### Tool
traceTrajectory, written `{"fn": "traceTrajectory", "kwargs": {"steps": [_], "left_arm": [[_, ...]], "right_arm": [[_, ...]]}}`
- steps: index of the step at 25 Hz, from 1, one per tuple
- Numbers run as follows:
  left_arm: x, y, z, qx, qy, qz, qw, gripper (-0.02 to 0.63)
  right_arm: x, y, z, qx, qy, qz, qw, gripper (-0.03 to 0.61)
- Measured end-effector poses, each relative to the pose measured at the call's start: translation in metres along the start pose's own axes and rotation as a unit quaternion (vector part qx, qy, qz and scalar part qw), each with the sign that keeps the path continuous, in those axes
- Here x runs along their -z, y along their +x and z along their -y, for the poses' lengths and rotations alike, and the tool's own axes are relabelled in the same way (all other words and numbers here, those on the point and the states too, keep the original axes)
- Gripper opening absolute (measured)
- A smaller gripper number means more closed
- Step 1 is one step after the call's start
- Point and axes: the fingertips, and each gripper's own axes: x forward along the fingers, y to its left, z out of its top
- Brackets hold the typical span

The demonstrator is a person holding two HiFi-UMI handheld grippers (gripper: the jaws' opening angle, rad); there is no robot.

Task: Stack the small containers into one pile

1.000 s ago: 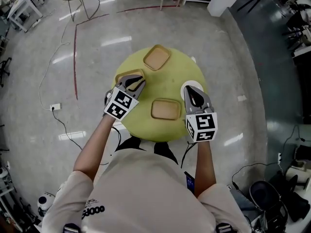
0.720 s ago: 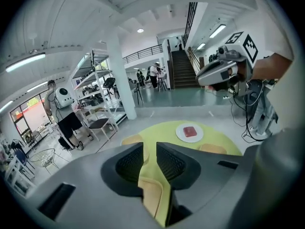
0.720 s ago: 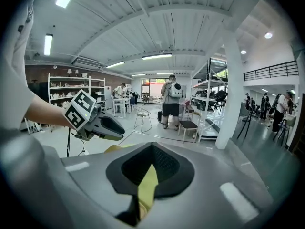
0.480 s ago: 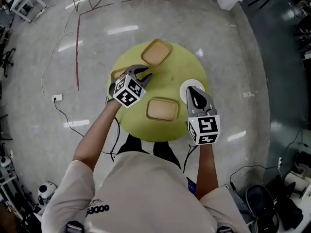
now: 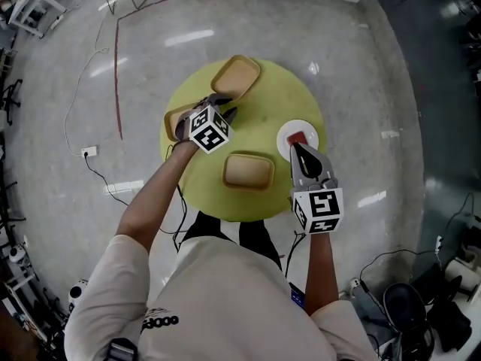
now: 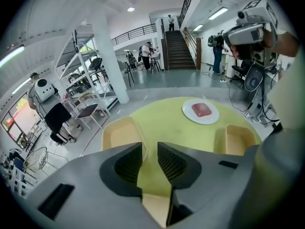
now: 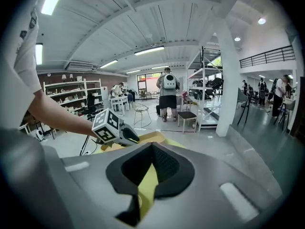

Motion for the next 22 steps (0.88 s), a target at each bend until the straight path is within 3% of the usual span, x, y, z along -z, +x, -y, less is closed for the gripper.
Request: {"fn": "traceTrajectory", "kwargs": {"steps": [8,17,22], "left_arm": [[0.026,0.043,-0.004,0.008,0.024,-0.078,0.9966,0.106],[0.030,0.063,-0.001,-0.010,0.108,-0.111,0.9879,0.090],[0.025,0.065,-0.003,-0.015,0.115,-0.112,0.9869,0.036]], "right_arm": [[0.006,0.005,0.011,0.012,0.012,-0.007,1.000,0.011],[0.018,0.006,0.017,0.017,0.027,-0.018,0.999,0.011],[0.025,0.003,0.011,0.010,0.034,-0.024,0.999,0.011]]}}
